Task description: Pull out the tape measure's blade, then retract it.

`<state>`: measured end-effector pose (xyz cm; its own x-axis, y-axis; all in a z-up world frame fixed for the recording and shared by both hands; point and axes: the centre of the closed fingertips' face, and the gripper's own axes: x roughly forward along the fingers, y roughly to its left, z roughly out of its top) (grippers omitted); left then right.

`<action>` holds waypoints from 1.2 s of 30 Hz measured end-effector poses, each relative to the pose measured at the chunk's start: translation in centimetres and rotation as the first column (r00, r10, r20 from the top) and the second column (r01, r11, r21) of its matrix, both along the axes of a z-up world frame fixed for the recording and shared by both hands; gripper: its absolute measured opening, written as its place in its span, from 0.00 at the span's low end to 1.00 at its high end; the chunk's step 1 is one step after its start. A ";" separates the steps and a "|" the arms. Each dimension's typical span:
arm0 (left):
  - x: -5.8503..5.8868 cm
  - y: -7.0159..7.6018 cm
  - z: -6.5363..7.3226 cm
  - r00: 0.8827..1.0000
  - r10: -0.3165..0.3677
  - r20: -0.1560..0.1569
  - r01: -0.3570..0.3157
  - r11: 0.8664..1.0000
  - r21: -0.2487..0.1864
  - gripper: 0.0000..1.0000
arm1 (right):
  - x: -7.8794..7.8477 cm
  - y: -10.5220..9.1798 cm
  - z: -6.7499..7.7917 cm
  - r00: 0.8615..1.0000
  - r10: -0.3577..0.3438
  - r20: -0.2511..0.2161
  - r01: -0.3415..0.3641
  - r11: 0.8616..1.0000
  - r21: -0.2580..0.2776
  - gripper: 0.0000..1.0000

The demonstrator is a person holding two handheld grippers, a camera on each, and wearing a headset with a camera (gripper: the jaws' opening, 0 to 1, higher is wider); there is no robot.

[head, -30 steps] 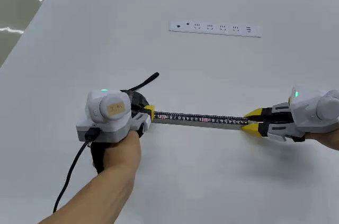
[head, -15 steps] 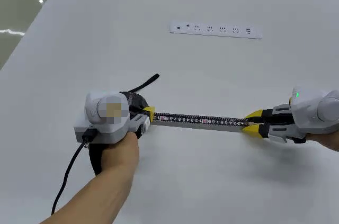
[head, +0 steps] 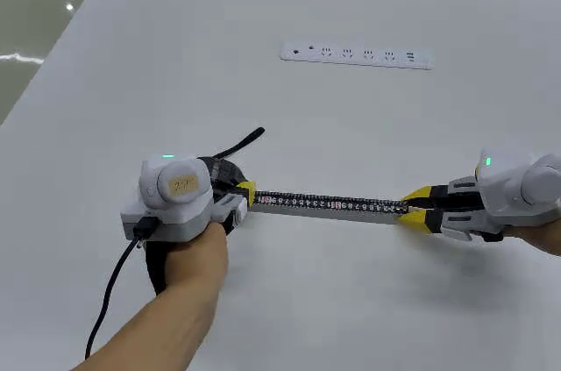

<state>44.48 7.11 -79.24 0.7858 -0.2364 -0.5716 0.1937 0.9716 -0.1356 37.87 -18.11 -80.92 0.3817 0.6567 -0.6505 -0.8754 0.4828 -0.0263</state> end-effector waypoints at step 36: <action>0.0 0.1 0.1 1.000 -0.006 -0.013 0.006 1.000 -0.020 0.60 | 0.7 2.9 0.4 1.000 0.020 0.014 -0.020 1.000 0.019 0.11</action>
